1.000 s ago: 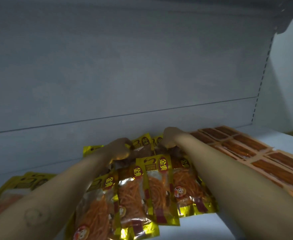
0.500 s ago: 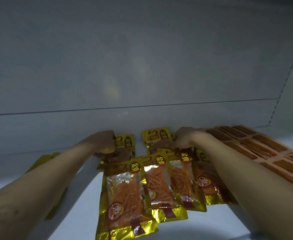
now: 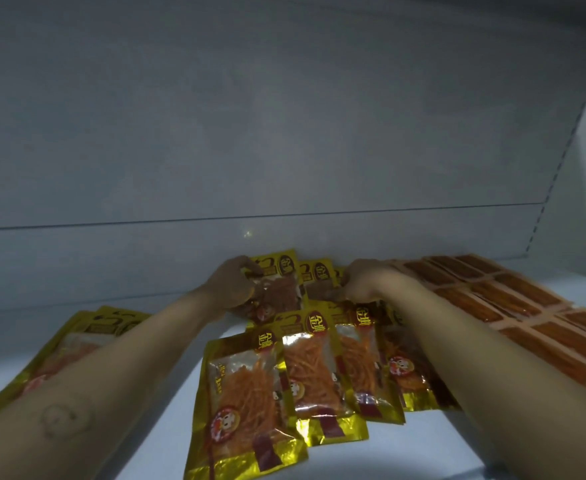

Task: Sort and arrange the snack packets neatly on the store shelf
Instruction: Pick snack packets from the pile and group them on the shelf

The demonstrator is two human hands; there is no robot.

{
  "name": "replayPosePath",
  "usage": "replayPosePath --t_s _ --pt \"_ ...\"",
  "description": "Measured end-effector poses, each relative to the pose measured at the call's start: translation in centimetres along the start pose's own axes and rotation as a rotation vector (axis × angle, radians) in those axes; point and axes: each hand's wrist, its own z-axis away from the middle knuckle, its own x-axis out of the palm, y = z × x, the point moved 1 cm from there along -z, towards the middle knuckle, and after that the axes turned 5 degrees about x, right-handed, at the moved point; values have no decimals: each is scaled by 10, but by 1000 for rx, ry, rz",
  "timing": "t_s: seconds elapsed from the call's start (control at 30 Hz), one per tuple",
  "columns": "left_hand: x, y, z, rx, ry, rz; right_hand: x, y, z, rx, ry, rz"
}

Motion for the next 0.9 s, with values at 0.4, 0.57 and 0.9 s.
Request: replayPosePath --t_s 0.4,0.57,0.9 --pt "5 23 14 224 -21 -567 -46 38 54 -37 92 -132" --pt "19 66 61 520 -350 -776 -42 61 92 47 -38 -49" --pt "71 53 116 550 -590 -1143 5 56 110 23 40 54"
